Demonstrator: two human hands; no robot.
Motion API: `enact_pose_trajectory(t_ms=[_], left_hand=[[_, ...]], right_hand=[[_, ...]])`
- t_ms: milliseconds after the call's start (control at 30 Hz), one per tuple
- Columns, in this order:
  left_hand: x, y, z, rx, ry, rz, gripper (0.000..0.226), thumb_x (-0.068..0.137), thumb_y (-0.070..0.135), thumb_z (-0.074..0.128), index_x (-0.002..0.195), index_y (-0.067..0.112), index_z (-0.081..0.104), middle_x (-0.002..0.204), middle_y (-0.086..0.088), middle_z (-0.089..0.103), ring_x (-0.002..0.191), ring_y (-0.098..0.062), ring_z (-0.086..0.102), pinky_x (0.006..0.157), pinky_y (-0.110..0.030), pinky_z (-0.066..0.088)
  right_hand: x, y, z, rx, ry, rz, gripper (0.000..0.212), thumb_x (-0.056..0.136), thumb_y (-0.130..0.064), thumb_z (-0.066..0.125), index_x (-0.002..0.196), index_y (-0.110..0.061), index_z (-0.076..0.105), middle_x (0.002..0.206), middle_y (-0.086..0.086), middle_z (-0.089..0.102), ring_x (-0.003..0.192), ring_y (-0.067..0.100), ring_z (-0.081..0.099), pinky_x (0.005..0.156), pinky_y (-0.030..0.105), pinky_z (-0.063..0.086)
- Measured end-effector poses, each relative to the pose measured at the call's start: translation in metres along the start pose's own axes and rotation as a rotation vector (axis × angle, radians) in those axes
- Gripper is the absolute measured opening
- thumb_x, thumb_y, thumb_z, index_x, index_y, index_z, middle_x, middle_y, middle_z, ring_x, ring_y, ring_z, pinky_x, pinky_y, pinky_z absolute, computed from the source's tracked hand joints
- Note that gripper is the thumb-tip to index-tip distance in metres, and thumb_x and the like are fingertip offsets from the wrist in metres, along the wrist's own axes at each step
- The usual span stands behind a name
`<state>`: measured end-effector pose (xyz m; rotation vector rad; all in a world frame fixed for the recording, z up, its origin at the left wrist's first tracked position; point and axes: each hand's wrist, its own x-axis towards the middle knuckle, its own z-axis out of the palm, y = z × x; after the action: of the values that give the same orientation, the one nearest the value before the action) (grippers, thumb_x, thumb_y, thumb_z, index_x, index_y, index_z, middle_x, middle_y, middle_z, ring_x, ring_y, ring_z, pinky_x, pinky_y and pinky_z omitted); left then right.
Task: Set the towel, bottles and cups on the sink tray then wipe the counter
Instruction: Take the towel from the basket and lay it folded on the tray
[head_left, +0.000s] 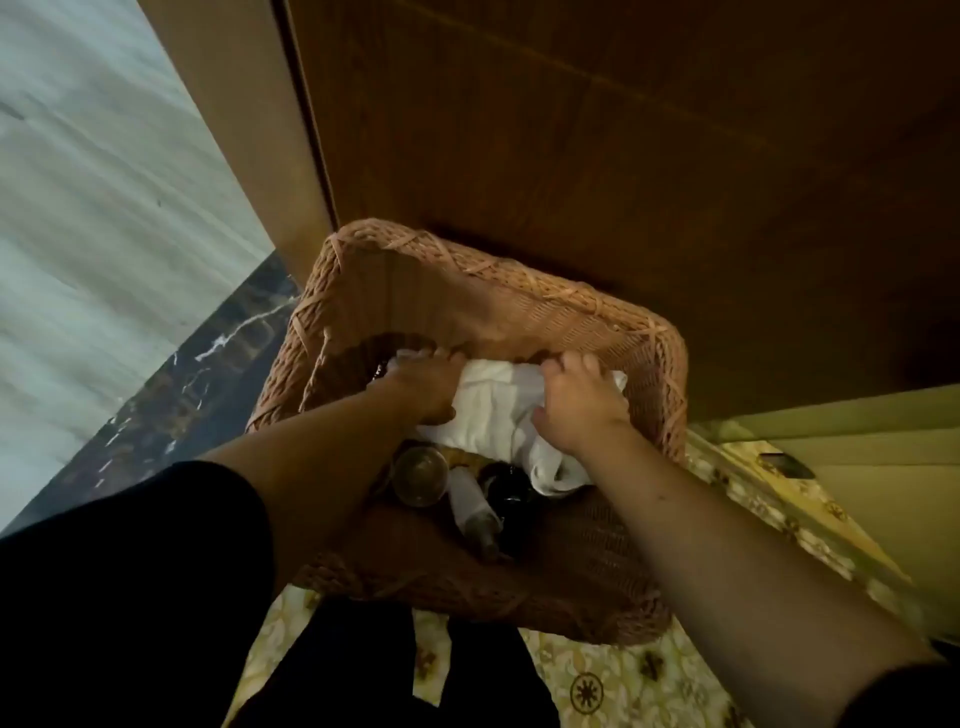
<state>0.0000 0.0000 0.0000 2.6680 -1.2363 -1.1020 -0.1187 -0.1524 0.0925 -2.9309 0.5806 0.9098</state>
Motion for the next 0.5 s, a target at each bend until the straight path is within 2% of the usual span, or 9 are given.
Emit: enact_pose_trajectory(t_ms=[100,200,367,433,500], left_hand=[[0.016,-0.008,0.011,0.069,0.001,-0.028,0.078,0.084,0.038,0.071,0.146,0.013,0.030,0.148,-0.015,0.035,0.134,-0.043,0.038,0.109,-0.055,0.037],[0.030,-0.014,0.025,0.091,-0.008,-0.048,0.080,0.084,0.035,0.071,0.149,0.011,0.029,0.150,-0.017,0.034,0.136,-0.044,0.036,0.109,-0.053,0.038],[0.052,-0.020,0.038,0.132,-0.069,-0.076,0.093,0.080,0.040,0.076,0.151,0.008,0.025,0.151,-0.022,0.035,0.136,-0.045,0.037,0.107,-0.054,0.039],[0.059,-0.019,0.043,0.132,-0.107,-0.079,0.094,0.081,0.038,0.076,0.153,0.009,0.023,0.153,-0.021,0.033,0.137,-0.043,0.038,0.108,-0.055,0.038],[0.066,-0.019,0.047,0.173,-0.091,-0.089,0.079,0.088,0.037,0.066,0.151,0.010,0.028,0.152,-0.019,0.036,0.136,-0.046,0.038,0.107,-0.057,0.038]], right_hand=[[0.030,0.006,0.011,-0.092,-0.070,0.060,0.074,0.090,-0.055,0.059,0.146,-0.013,0.036,0.150,0.015,0.035,0.137,0.035,0.030,0.105,0.050,0.035],[0.050,0.012,0.021,-0.117,-0.147,0.095,0.083,0.085,-0.062,0.061,0.147,-0.012,0.037,0.149,0.016,0.041,0.134,0.036,0.040,0.104,0.048,0.037],[0.074,0.011,0.034,-0.170,-0.286,0.150,0.110,0.064,-0.078,0.069,0.147,-0.013,0.038,0.146,0.013,0.048,0.133,0.037,0.045,0.110,0.050,0.032],[0.078,0.007,0.041,-0.210,-0.294,0.144,0.112,0.062,-0.077,0.073,0.146,-0.012,0.038,0.145,0.012,0.050,0.133,0.036,0.045,0.110,0.050,0.031],[0.082,0.005,0.043,-0.208,-0.284,0.151,0.103,0.066,-0.070,0.077,0.144,-0.013,0.041,0.144,0.011,0.051,0.133,0.034,0.046,0.108,0.049,0.033]])
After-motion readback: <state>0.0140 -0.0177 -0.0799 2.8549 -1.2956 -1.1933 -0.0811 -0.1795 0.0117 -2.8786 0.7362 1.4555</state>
